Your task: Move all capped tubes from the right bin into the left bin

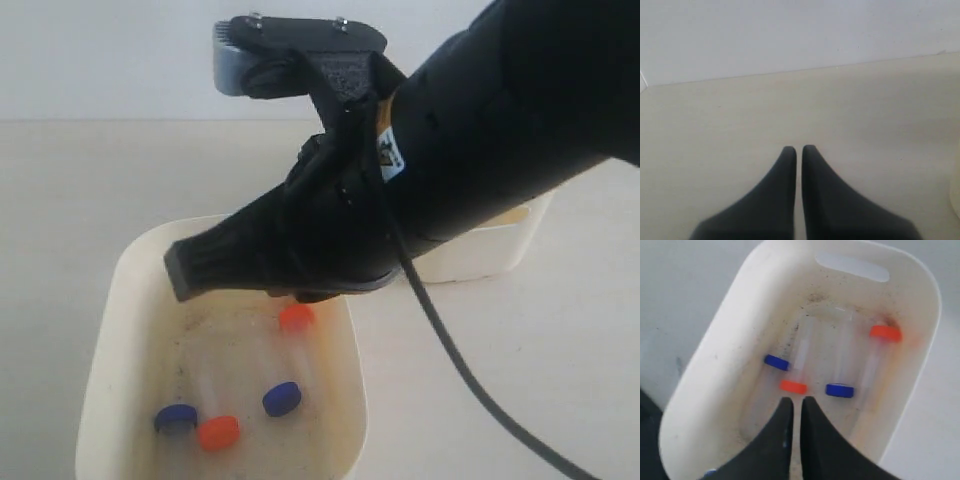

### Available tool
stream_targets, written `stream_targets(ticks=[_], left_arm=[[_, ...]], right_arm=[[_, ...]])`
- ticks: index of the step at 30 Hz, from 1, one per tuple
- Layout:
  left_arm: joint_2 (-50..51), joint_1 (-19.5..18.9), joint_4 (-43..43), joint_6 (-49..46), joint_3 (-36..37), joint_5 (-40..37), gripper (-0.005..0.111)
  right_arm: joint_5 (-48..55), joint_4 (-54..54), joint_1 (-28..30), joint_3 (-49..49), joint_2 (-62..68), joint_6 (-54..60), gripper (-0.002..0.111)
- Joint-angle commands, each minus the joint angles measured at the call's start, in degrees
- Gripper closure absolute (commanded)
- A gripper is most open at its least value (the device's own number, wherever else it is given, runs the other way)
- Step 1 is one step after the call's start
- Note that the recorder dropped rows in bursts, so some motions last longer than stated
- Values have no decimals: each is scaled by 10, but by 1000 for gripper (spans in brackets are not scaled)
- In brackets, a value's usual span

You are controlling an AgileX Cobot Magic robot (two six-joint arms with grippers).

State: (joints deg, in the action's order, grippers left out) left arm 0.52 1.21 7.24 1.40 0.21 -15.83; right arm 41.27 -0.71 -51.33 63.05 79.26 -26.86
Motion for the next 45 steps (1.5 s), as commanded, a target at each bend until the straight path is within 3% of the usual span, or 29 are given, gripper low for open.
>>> stream_targets(ticks=[1,4,10,15,20,25,31,35,39,45], left_arm=[[0,-1,-4,7,-2,8,102],[0,-1,-4,7,-2,8,102],[0,-1,-4,7,-2,8,102],[0,-1,-4,7,-2,8,102],[0,-1,-4,7,-2,8,102],[0,-1,-4,7,-2,8,102],[0,-1,-4,7,-2,8,102],[0,-1,-4,7,-2,8,102],[-1,-1,-4,7,-2,8,102],[-1,-1,-4,7,-2,8,102]], right_arm=[[14,-60,-1,-11,-15,66,103],[-20,-80,7,-40,-42,66,103],[-256,-41,67,-162,-151,59,103],[-358,99,186,-282,-243,53,103],[-357,234,361,-422,-372,28,103],[-363,242,467,-553,-524,29,103],[-395,239,526,-631,-697,46,103],[-354,205,563,-631,-784,179,103],[-345,204,575,-631,-793,323,103],[-232,193,575,-631,-793,398,103]])
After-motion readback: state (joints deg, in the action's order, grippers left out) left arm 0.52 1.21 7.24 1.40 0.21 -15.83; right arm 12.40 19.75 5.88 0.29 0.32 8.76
